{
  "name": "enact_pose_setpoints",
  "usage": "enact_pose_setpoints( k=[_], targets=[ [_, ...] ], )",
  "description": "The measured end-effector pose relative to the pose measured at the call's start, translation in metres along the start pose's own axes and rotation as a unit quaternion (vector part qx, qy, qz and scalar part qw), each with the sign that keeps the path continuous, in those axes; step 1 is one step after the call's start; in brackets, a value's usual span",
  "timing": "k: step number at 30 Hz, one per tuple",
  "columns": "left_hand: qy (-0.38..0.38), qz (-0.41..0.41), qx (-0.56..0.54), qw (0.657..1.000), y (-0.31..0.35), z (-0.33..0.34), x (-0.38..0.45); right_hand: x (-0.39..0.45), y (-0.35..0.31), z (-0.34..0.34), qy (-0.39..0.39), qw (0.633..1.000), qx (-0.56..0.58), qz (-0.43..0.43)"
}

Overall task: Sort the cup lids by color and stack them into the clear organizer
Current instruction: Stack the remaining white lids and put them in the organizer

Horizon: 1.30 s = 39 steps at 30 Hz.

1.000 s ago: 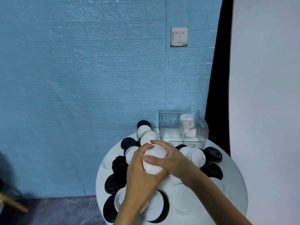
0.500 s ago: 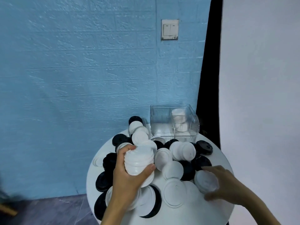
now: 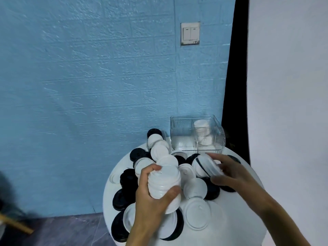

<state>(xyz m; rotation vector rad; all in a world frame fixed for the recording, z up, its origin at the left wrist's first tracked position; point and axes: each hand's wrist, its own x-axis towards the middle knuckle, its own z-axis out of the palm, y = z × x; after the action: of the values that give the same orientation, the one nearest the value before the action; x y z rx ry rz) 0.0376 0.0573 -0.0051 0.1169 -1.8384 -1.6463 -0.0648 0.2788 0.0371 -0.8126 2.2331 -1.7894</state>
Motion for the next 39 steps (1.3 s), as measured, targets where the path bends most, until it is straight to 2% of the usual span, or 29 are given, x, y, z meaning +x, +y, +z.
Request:
enact_pose_setpoints(
  k=[4, 7, 14, 18, 27, 32, 39],
  targets=[
    [0.008, 0.024, 0.013, 1.000, 0.004, 0.002, -0.002, 0.016, -0.036, 0.045, -0.088, 0.995, 0.004, -0.047],
    [0.006, 0.028, 0.005, 1.000, 0.006, 0.004, -0.004, 0.025, -0.041, 0.069, -0.104, 0.994, -0.014, -0.042],
    [0.040, 0.035, 0.008, 0.999, 0.000, 0.008, -0.009, 0.024, -0.034, 0.085, -0.061, 0.998, 0.007, -0.006],
    [0.026, 0.051, 0.016, 0.998, 0.006, 0.011, -0.011, 0.024, -0.037, 0.084, -0.076, 0.997, -0.030, -0.016],
    [0.048, 0.032, 0.004, 0.998, 0.007, 0.010, -0.011, 0.023, -0.034, 0.085, -0.070, 0.997, 0.037, 0.004],
    [0.071, 0.024, -0.004, 0.997, 0.007, 0.008, -0.009, 0.024, -0.032, 0.087, -0.089, 0.996, 0.028, -0.005],
    [0.086, 0.039, 0.028, 0.995, 0.007, 0.009, -0.012, 0.022, -0.026, 0.089, -0.053, 0.988, 0.148, 0.005]
  ],
)
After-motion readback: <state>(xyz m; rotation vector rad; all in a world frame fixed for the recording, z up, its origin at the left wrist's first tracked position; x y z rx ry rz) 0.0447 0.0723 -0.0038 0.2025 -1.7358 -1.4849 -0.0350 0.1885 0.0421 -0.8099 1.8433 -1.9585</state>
